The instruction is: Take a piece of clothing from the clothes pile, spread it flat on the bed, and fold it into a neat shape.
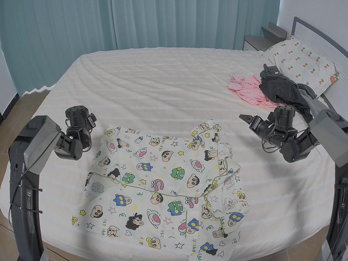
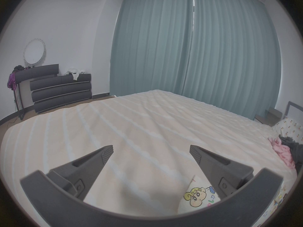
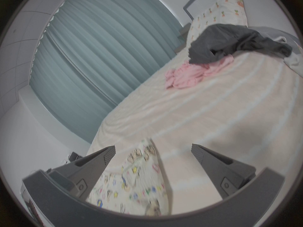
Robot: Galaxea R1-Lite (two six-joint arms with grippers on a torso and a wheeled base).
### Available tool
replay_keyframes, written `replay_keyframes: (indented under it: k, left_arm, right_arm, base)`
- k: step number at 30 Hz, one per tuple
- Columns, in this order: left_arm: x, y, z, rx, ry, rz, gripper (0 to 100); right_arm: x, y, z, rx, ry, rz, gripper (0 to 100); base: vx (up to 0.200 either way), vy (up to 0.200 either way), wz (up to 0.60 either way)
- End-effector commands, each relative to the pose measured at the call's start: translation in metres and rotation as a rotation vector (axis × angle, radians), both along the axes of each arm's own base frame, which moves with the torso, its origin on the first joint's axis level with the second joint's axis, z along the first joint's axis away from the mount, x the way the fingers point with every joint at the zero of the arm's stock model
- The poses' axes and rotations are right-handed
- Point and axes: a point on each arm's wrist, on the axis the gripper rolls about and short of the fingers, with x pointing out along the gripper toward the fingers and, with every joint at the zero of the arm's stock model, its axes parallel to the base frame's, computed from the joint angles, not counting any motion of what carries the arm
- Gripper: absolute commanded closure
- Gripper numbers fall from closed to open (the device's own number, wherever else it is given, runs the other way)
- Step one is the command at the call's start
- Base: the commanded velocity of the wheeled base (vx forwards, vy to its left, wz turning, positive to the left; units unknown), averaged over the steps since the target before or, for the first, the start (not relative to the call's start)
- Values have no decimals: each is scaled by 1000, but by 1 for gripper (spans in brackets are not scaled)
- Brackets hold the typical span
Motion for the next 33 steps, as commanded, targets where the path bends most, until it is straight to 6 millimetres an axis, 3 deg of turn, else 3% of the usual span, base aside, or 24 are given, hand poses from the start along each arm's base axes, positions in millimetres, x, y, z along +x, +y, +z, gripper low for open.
replay_keyframes:
  k: [1, 2, 3, 5, 10, 17, 27, 33]
  left_arm:
    - [-95, 27, 58, -186, 41, -73, 0]
    - [-117, 25, 58, -251, 66, -130, 0]
    - [-123, 24, 59, -270, 73, -148, 0]
    - [-182, 18, 57, -468, 131, -285, 0]
    - [-247, 10, 46, -777, 196, -398, 0]
    - [-268, 4, 32, -972, 263, -445, 0]
    - [-261, 4, 10, -1061, 315, -432, 0]
    - [-258, 5, 15, -1076, 260, -440, 0]
  right_arm:
    - [-103, -44, 6, 41, 98, 249, 0]
    - [-114, -47, -4, 31, 114, 281, 0]
    - [-116, -47, -6, 26, 116, 289, 0]
    - [-131, -52, -34, -11, 153, 315, 0]
    - [-135, -50, -74, -20, 187, 340, 0]
    - [-144, -50, -86, 15, 226, 402, 0]
    - [-152, -35, -104, -10, 271, 492, 0]
    - [-147, -17, -104, -16, 267, 549, 0]
  base:
    - [0, 0, 0]
    - [0, 0, 0]
    - [0, 0, 0]
    - [0, 0, 0]
    - [0, 0, 0]
    - [0, 0, 0]
    - [0, 0, 0]
    - [0, 0, 0]
